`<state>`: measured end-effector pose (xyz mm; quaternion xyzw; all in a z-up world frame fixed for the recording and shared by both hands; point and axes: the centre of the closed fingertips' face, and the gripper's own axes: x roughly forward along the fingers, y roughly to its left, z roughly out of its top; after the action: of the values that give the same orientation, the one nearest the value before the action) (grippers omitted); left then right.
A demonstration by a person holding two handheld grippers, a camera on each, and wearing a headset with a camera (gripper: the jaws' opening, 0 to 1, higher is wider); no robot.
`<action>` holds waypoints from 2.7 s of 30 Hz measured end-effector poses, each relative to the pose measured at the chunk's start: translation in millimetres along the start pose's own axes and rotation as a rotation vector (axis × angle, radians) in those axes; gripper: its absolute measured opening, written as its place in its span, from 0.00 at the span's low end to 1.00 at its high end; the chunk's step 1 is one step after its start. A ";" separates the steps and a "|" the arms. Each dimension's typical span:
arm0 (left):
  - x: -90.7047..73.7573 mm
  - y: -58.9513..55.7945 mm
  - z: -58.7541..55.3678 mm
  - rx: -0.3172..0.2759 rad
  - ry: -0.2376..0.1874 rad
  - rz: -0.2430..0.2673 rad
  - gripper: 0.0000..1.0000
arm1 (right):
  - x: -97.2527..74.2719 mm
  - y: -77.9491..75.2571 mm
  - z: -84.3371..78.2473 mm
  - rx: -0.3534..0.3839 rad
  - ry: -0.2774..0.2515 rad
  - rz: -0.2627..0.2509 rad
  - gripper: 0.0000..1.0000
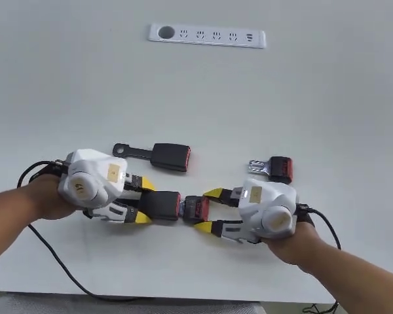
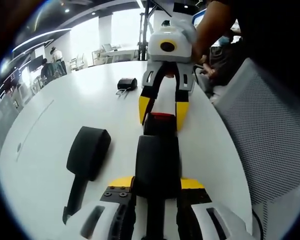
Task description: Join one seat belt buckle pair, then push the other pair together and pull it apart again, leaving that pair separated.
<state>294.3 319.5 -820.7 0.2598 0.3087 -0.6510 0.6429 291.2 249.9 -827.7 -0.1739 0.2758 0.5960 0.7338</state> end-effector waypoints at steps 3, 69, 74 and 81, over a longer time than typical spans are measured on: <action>-0.4 0.1 0.2 -0.015 -0.009 0.000 0.31 | 0.2 0.8 0.1 -0.003 -0.002 -0.004 0.30; -58.6 45.5 32.7 -0.096 0.001 0.182 0.89 | -98.4 -77.5 11.1 0.098 -0.085 -0.249 0.77; -57.9 65.7 38.6 -0.080 0.000 0.181 0.88 | -126.1 -106.5 3.7 0.144 -0.099 -0.264 0.77; -46.6 89.1 40.3 -0.051 0.020 0.154 0.87 | -146.4 -128.0 -11.6 0.152 -0.048 -0.250 0.74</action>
<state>387.3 323.0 -765.2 0.2729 0.3108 -0.5891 0.6942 393.1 99.8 -756.6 -0.1365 0.2786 0.4814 0.8198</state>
